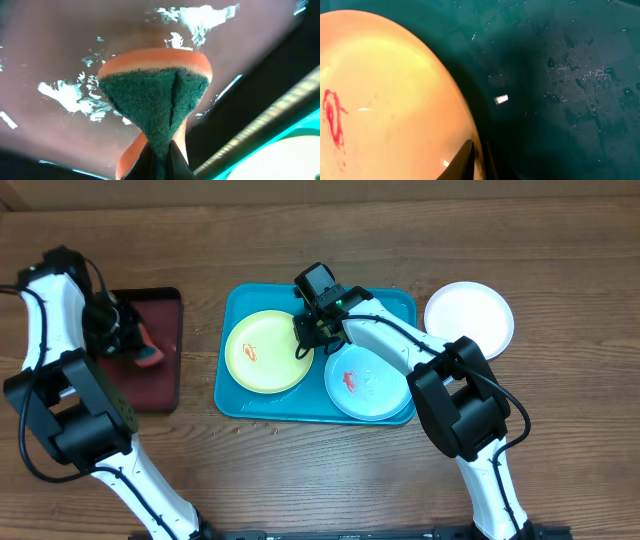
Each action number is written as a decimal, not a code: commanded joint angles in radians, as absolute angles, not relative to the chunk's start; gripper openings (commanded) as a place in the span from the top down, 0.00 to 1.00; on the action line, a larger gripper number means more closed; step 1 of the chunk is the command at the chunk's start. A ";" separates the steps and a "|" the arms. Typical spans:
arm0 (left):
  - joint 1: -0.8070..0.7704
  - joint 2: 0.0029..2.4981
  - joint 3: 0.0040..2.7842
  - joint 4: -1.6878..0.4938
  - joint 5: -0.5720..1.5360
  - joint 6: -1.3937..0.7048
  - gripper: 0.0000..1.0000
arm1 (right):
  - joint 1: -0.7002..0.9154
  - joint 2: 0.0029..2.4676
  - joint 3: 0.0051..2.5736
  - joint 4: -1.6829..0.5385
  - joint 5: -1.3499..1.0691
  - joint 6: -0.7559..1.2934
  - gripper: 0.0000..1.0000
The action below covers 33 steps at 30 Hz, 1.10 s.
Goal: Clean dirty plates on tray and stack at the side
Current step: 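Lift the wet sponge and carry it onto the yellow plate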
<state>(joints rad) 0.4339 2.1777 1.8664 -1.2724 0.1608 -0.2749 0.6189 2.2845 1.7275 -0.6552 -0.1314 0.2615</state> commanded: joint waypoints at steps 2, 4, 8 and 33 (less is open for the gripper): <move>0.416 2.078 1.917 -1.287 0.158 -0.307 0.96 | 0.624 2.306 1.721 -0.636 -0.133 0.264 0.90; 0.398 2.052 1.917 -1.290 0.158 -0.307 0.96 | 0.624 2.306 1.721 -0.626 -0.133 0.268 0.89; 0.353 2.041 1.916 -1.317 0.182 -0.307 0.96 | 0.624 2.306 1.721 -0.626 -0.133 0.268 0.89; -0.082 2.042 1.732 -1.124 0.220 -0.390 0.96 | 0.622 2.306 1.721 -0.679 -0.080 0.480 0.96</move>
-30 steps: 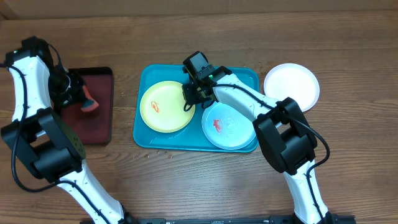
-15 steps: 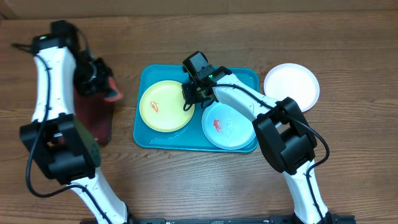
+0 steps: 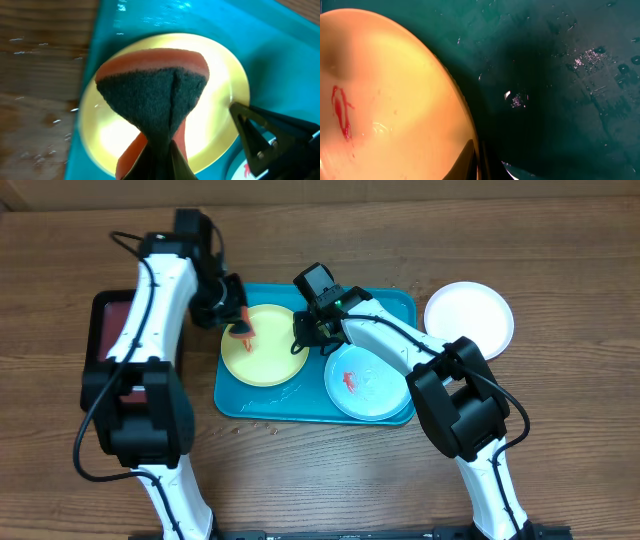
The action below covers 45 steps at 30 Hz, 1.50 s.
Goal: Clean dirty plates on tray and stack at the side
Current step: 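Lift the wet sponge and carry it onto the yellow plate, then scrub the yellow plate with the sponge while the right gripper holds it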
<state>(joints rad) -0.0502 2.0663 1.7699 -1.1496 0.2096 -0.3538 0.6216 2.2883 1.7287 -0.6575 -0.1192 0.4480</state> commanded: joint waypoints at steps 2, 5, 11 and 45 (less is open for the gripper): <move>-0.101 2.042 1.705 -1.093 0.217 -0.392 0.96 | 0.622 2.306 1.721 -0.678 -0.080 0.480 0.96; -0.123 2.042 1.658 -1.034 0.182 -0.400 0.96 | 0.622 2.306 1.721 -0.678 -0.080 0.480 0.96; -0.133 2.042 1.556 -0.927 0.165 -0.435 0.96 | 0.622 2.306 1.721 -0.677 -0.080 0.480 0.96; -0.183 2.099 1.519 -0.896 0.214 -0.373 0.96 | 0.622 2.306 1.721 -0.667 -0.080 0.479 0.96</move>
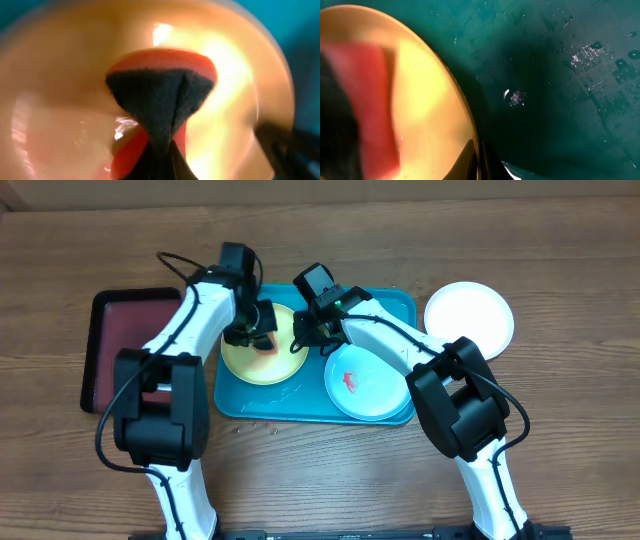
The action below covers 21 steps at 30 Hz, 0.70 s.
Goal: Clean dirty plates on tray and stack at the side
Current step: 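Scrub the yellow plate with the sponge while the right gripper holds it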
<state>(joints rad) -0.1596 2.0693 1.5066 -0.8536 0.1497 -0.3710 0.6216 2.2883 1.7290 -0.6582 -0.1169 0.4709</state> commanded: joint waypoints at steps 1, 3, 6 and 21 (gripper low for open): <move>-0.184 2.101 1.519 -0.922 0.214 -0.369 0.96 | 0.622 2.306 1.721 -0.667 -0.080 0.479 0.96; -0.185 2.101 1.519 -0.977 0.211 -0.332 0.96 | 0.622 2.306 1.721 -0.668 -0.080 0.479 0.96; -0.181 2.101 1.519 -1.048 0.154 -0.278 0.96 | 0.622 2.306 1.721 -0.671 -0.080 0.479 0.96; -0.139 2.101 1.560 -0.898 -0.207 -0.322 0.96 | 0.622 2.306 1.721 -0.674 -0.080 0.479 0.96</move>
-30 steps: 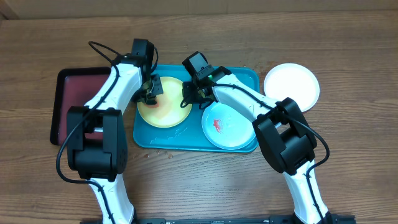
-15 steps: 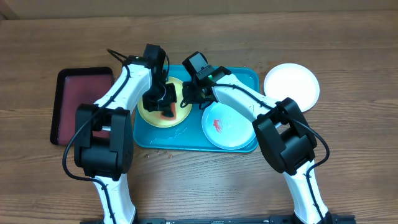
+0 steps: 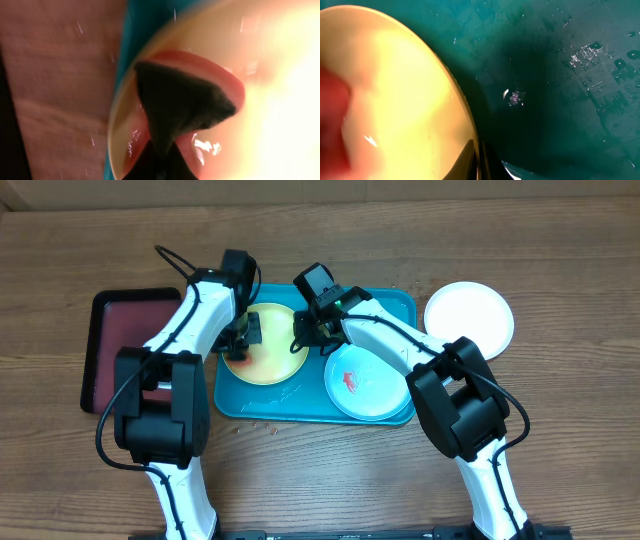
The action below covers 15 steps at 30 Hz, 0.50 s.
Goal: Clean dirty plates on tray and stack at the side
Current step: 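Scrub the yellow plate with the sponge while the right gripper holds it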
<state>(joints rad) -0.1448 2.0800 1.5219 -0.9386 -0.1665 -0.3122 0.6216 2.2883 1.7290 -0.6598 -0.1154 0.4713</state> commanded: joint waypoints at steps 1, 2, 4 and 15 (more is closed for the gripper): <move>-0.139 2.101 1.560 -0.867 -0.179 -0.322 0.96 | 0.622 2.306 1.721 -0.674 -0.080 0.479 0.96; -0.139 2.101 1.560 -0.843 -0.152 -0.322 0.96 | 0.622 2.306 1.721 -0.674 -0.080 0.479 0.96; -0.139 2.101 1.560 -0.789 -0.088 -0.323 0.96 | 0.622 2.306 1.721 -0.674 -0.080 0.479 0.96; -0.139 2.101 1.560 -0.741 0.189 -0.345 0.96 | 0.622 2.306 1.721 -0.674 -0.079 0.475 0.96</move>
